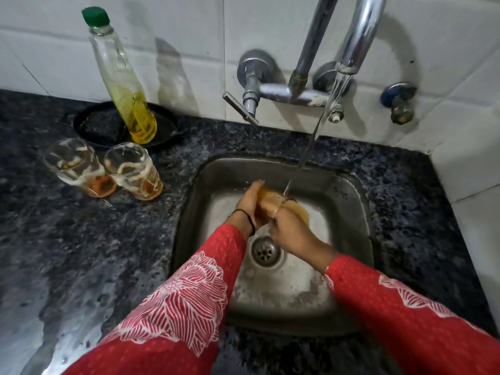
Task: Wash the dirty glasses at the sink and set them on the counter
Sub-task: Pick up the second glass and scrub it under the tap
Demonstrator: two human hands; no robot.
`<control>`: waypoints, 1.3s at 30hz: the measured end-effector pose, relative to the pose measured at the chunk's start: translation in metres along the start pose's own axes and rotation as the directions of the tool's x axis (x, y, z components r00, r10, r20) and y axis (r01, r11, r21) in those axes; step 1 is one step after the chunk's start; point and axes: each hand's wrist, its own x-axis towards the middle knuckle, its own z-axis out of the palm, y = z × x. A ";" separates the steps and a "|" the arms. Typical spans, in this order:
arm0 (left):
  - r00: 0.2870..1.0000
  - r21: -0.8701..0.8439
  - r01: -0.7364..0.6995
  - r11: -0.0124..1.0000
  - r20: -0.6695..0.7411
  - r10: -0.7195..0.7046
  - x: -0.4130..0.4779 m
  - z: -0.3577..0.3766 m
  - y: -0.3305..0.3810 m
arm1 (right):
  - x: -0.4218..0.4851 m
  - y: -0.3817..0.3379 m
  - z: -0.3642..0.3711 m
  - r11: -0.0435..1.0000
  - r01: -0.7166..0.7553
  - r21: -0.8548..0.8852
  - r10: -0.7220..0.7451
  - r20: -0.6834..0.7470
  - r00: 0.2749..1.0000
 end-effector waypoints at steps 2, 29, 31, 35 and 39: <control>0.997 0.036 0.050 0.998 -0.063 -0.048 0.010 -0.003 -0.004 | -0.003 0.004 -0.012 0.979 0.039 -0.200 -0.018 0.104 0.994; 0.896 -0.137 -0.345 0.928 0.247 0.369 -0.059 0.010 -0.016 | 0.022 0.025 -0.003 0.176 -0.144 0.974 0.674 -0.012 0.739; 0.890 -0.192 -0.172 0.966 0.389 0.236 -0.063 -0.001 -0.015 | 0.022 0.019 -0.015 0.270 -0.093 0.958 0.567 -0.080 0.820; 0.787 -0.085 0.071 0.994 0.616 -0.003 -0.074 -0.019 -0.014 | 0.020 -0.008 -0.037 0.652 -0.052 0.756 0.285 -0.181 0.941; 0.838 0.119 -0.094 0.988 0.545 0.014 -0.079 -0.019 -0.003 | 0.013 -0.031 -0.062 0.951 -0.048 0.306 0.097 -0.147 0.984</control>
